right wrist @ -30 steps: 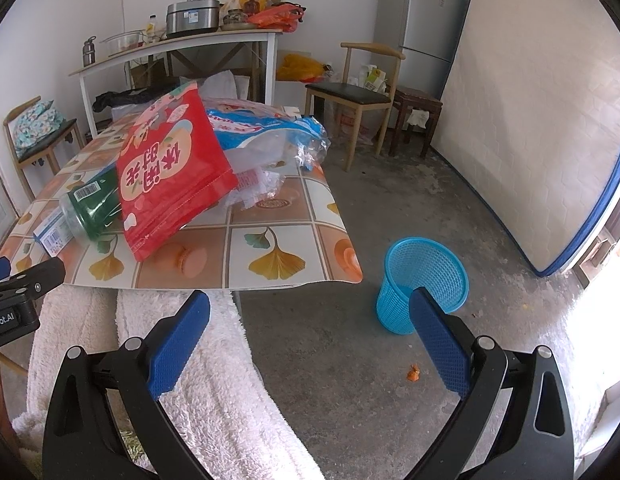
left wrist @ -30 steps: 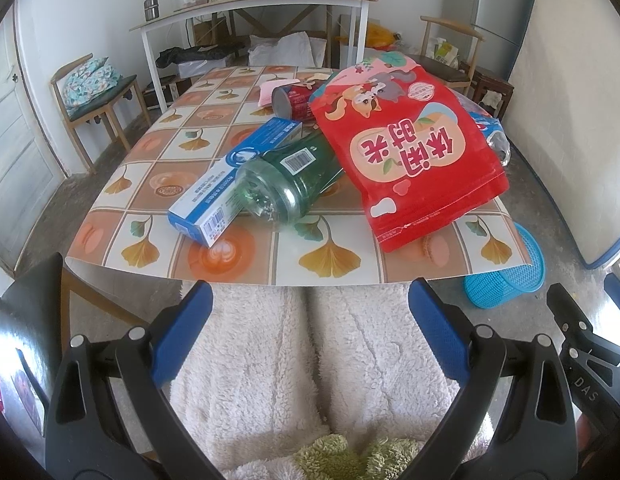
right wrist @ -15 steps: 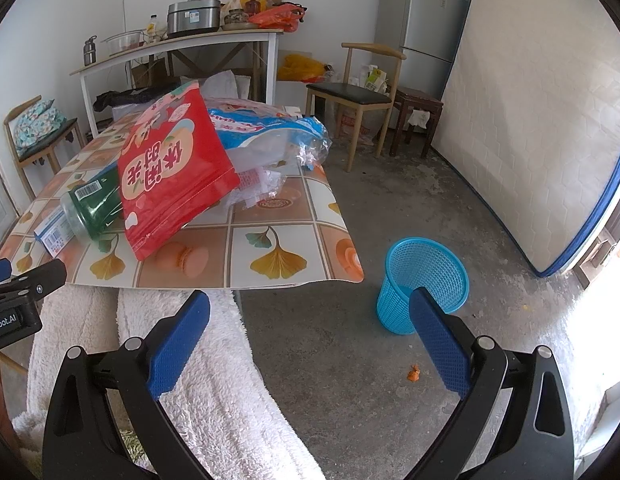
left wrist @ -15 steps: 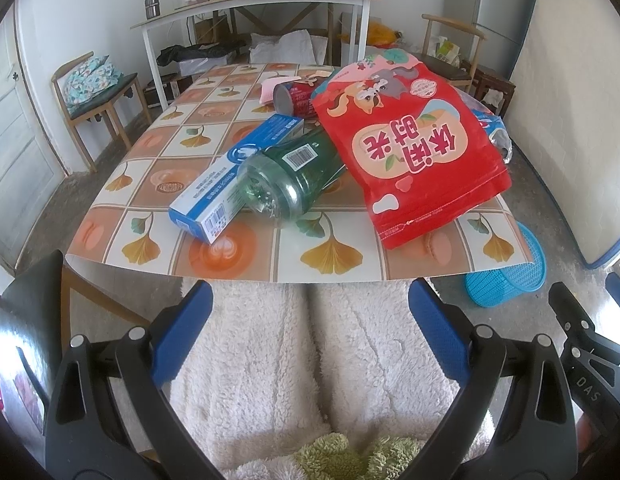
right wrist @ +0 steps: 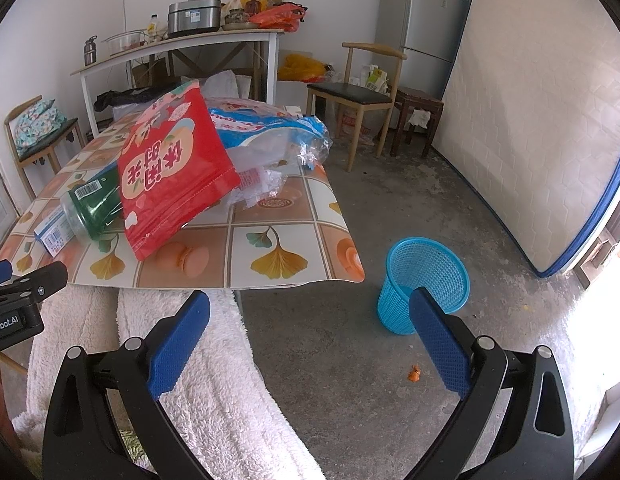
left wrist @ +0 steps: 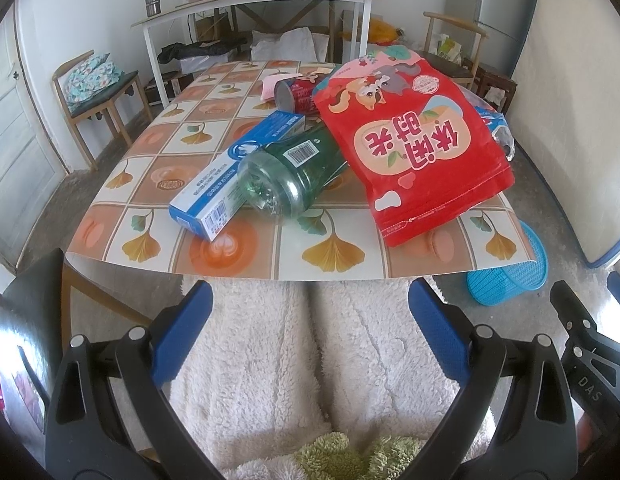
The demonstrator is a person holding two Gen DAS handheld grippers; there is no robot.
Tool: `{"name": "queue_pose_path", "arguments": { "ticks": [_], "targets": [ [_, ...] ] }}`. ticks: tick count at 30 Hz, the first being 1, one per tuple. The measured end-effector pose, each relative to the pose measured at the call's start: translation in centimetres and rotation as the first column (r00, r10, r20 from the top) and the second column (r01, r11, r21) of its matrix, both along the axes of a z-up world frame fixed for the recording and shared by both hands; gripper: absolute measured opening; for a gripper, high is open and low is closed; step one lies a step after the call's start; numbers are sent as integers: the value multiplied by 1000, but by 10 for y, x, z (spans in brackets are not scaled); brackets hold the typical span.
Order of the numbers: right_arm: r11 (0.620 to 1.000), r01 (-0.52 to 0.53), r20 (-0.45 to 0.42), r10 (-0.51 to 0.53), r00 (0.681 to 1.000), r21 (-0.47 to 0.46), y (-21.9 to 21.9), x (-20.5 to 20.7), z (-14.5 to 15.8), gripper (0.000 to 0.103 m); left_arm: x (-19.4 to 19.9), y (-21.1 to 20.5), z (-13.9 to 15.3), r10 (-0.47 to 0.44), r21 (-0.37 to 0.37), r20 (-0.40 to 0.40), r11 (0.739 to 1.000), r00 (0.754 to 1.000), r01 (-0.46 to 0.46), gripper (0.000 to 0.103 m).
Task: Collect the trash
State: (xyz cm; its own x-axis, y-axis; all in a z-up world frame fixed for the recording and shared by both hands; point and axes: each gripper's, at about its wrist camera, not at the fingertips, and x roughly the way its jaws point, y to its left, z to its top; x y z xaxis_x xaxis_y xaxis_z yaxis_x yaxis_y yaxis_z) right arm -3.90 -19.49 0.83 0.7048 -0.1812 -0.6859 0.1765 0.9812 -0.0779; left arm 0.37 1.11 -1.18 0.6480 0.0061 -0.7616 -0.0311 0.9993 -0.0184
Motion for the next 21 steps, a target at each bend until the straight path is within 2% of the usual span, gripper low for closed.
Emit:
{"name": "queue_pose_path", "arguments": {
  "ticks": [11,16,21],
  "targets": [
    [1000,-17,1,17,1000,9,-5,11,-2,97,2,10,-9,25,-9,-18,1000,1000,-25,94],
    [999,-29,34,29,999,16,-10,22,1,97,14,12,-9,39,-2,10,999,999,-39,94],
    [998,-48,102,44,994,36,-19,36,9,97,17,17,-6,35,15,61,999,998,-36,94]
  ]
}}
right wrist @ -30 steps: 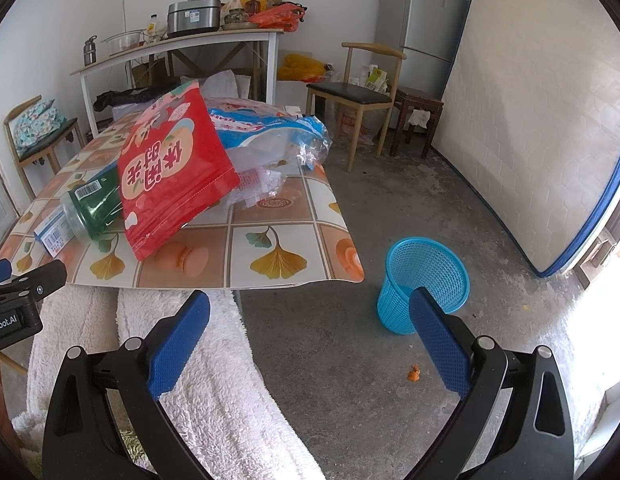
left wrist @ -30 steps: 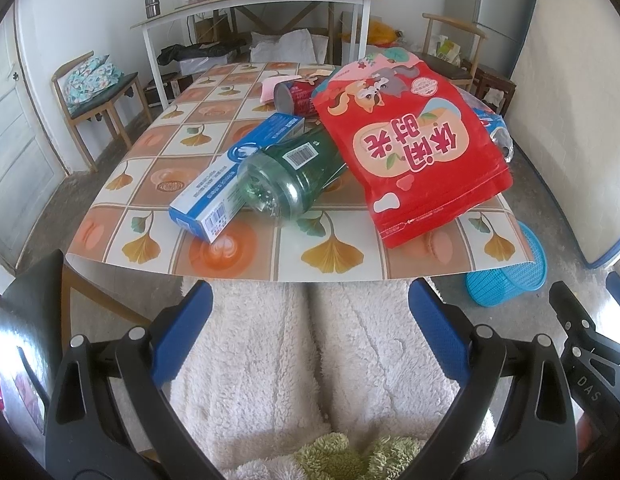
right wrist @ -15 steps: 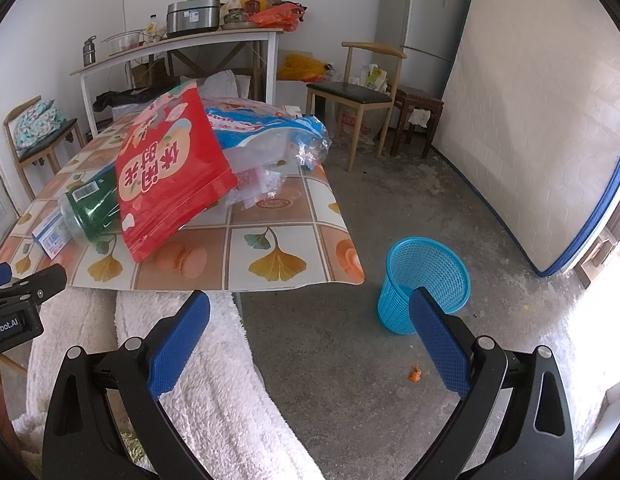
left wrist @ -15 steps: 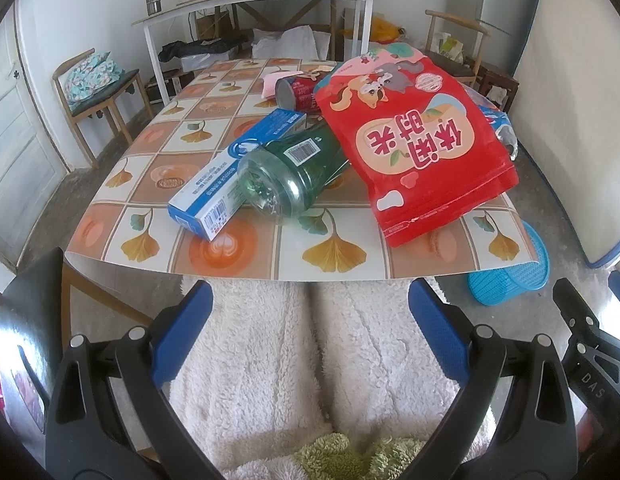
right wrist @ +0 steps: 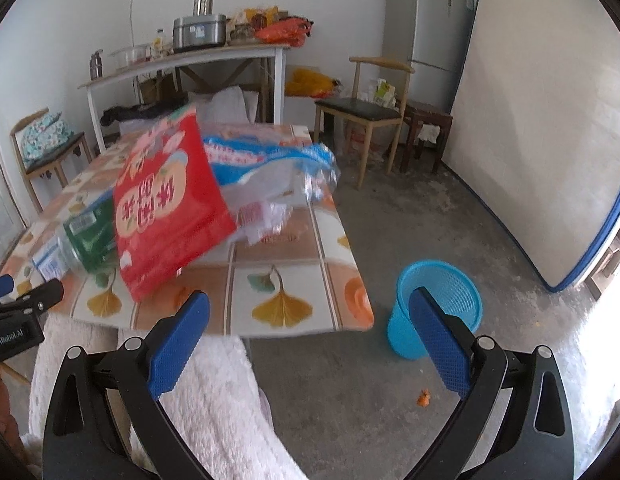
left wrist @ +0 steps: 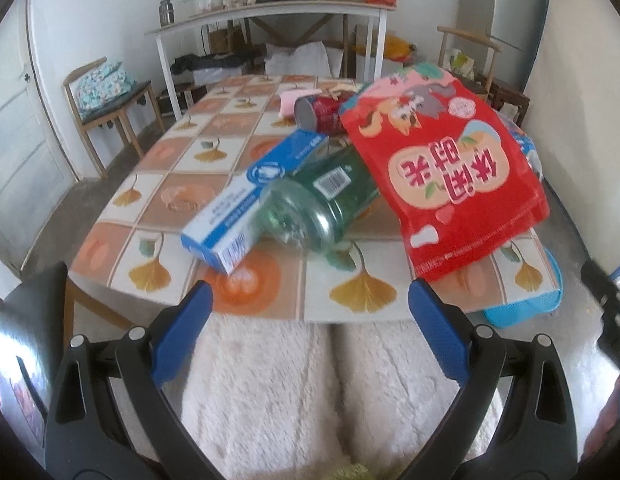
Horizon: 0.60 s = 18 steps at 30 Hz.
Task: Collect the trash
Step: 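Grasp the red snack bag with the right tool and lift it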
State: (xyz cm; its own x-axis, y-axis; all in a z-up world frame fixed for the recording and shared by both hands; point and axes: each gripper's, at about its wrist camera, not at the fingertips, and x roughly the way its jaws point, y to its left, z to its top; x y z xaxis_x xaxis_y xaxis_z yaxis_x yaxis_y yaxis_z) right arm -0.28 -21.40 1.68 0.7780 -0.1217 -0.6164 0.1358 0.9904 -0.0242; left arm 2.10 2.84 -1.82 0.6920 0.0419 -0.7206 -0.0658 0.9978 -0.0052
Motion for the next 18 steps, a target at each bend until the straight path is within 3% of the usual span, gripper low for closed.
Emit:
{"name": "queue_pose_path", "arguments": {
  "ticks": [3,6,9,12,16,18],
  "targets": [
    [1000,-23,54,22,998,17,-5,9,3,97,3,2,-1,-24,-25,17,999,1000,25,94],
    [998,-45,88,42,995,32,-10,19,3,97,9,-3,-3,-105,-58,51,992,993,108,94],
    [996,-62,91,57,994,56,-17,32,3,97,8,-8,-5,-241,-145,120,955,963,258,94],
    [991,-87,76,80,994,103,-23,43,2,97,7,-11,-7,-298,-228,182,914,937,335,94],
    [966,-127,59,116,991,227,-33,62,1,96,8,-28,-7,-363,-215,217,888,906,407,94],
    [955,-142,61,131,990,260,-34,67,1,90,10,-33,-7,-383,-215,217,878,898,427,94]
  ]
}}
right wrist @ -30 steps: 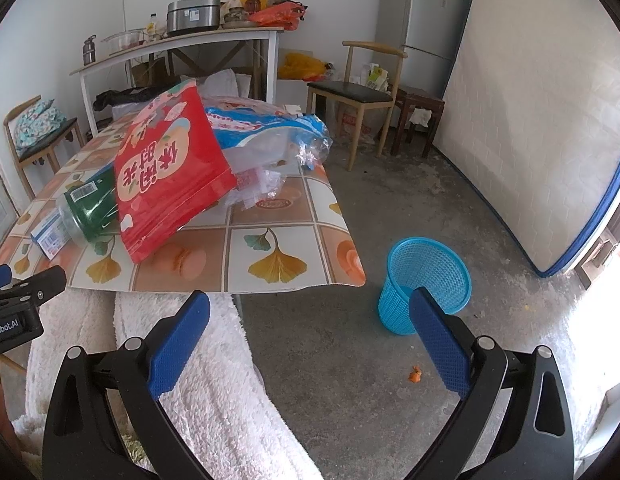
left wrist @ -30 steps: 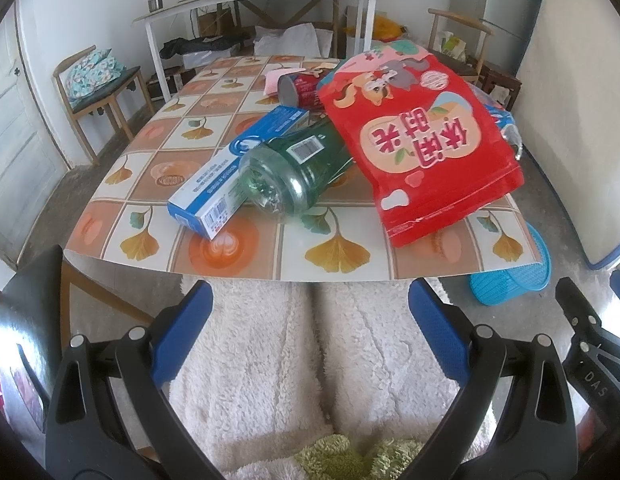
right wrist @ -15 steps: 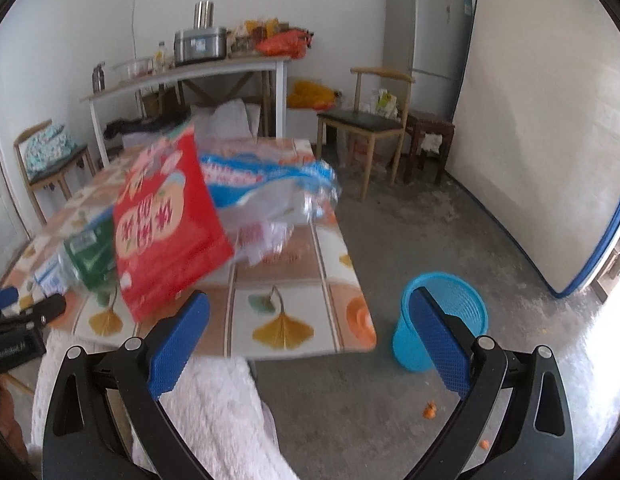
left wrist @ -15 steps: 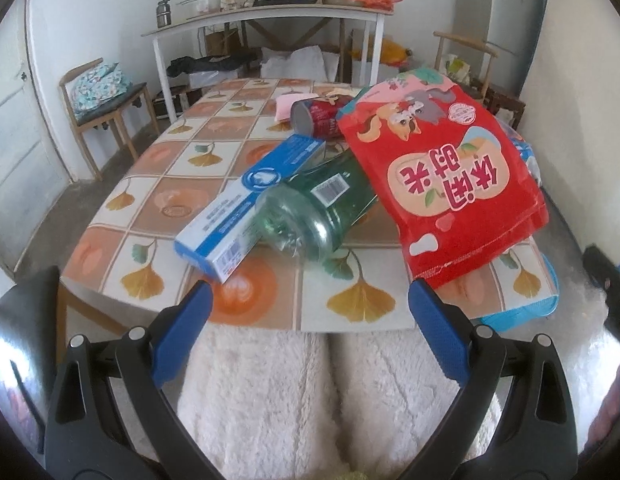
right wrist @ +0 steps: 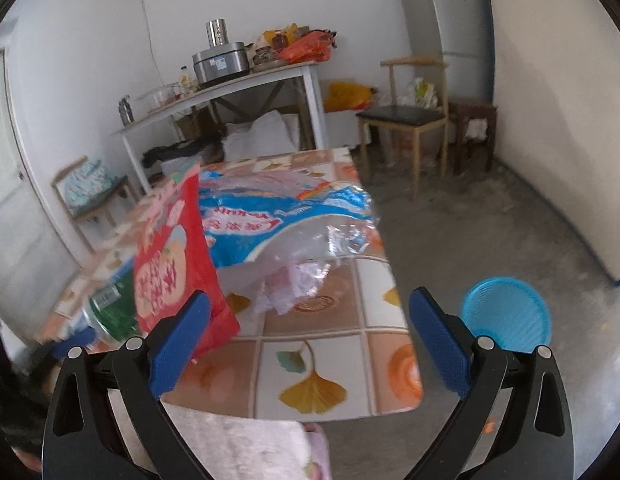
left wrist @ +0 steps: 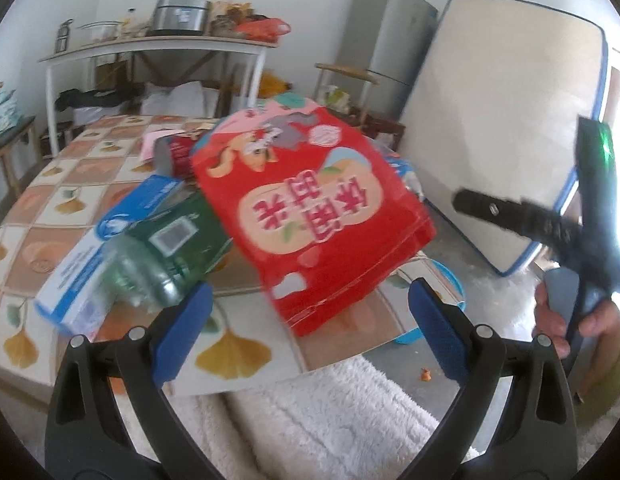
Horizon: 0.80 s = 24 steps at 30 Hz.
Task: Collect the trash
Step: 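Grasp the red snack bag with the right tool and lift it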
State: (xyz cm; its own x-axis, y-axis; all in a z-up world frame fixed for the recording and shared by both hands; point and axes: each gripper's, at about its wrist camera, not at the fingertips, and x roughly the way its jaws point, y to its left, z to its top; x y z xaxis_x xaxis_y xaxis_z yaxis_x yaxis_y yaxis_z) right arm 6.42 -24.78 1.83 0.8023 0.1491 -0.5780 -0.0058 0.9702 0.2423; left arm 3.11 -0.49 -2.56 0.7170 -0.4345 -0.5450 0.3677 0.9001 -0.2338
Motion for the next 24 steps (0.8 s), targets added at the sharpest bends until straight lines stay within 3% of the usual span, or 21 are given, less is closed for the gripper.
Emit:
{"name": "queue_pose_path", "arguments": {
  "ticks": [6,13,20,24],
  "targets": [
    [977,-181,18,181,983,115,9,30,22,76,8,-8,-5,-23,38,-32,999,999,24,94],
    [938,-334,-77,341,937,92,44,77,39,63,16,-15,-6,-58,96,9,994,998,57,94],
    [915,-369,-214,398,892,163,55,118,22,54,22,-16,-9,-81,101,-5,992,997,81,73],
    [900,-380,-269,428,863,212,60,132,11,45,28,-11,-12,-76,84,-26,993,997,78,67]
  ]
}}
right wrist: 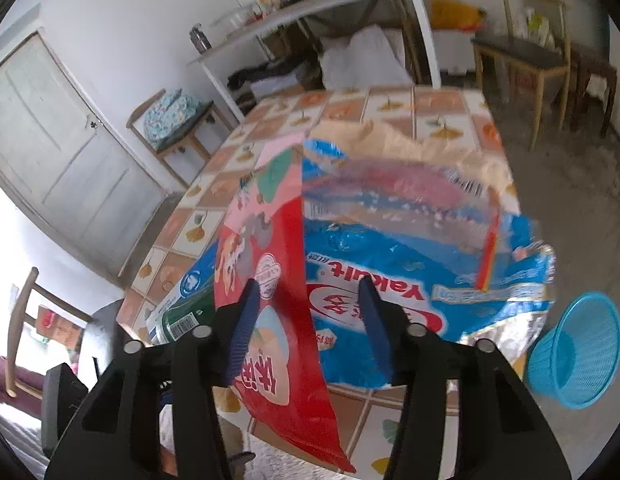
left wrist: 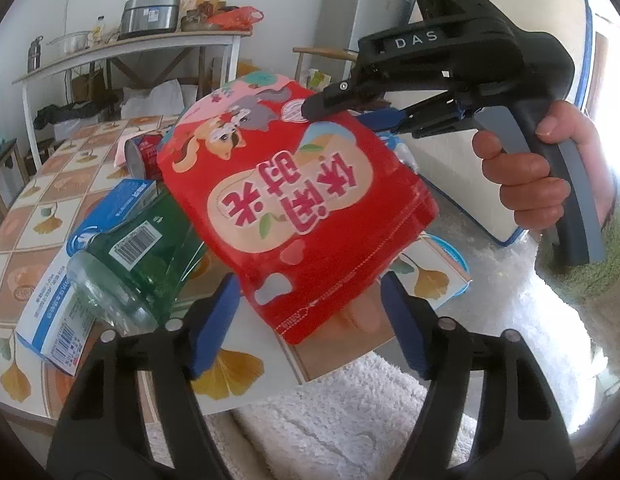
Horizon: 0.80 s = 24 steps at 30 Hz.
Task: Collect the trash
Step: 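Grasp the red snack bag with the right tool and lift it, then carry the red bag up with the right tool while the left tool grasps a clear wrapper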
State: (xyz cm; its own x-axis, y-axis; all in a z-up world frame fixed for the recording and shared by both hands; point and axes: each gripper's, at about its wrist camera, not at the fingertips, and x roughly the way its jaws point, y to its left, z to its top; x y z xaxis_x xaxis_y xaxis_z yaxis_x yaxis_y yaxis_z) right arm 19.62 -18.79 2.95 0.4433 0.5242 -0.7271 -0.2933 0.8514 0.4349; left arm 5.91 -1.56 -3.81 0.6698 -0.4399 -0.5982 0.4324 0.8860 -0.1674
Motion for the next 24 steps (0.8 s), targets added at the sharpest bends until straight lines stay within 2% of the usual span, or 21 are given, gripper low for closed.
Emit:
{"name": "queue_pose_path", "arguments": {
  "ticks": [2,7,10,12,20,24],
  "targets": [
    [1000,-17,-19,17,1000,3,4,3,-2,41,4,3,-2,2,-7,-9,1000,1000,-2,63],
    [999,-49,-33,50,998,7,10,3,0,24,15,6,-9,3,-22,-37,1000,999,-4,55],
    [998,-64,-23,64,998,10,12,0,6,13,17,8,-10,2,-35,-43,999,999,-4,53],
    [997,-78,-5,78,997,19,15,-5,13,10,17,10,-9,2,-43,-40,999,999,-3,53],
    [992,-122,147,117,982,28,19,-36,49,9,4,19,4,-5,-95,-6,995,1000,4,53],
    [989,-112,204,91,975,96,2,-53,71,9,-6,24,17,-7,-123,32,992,999,11,53]
  ]
}}
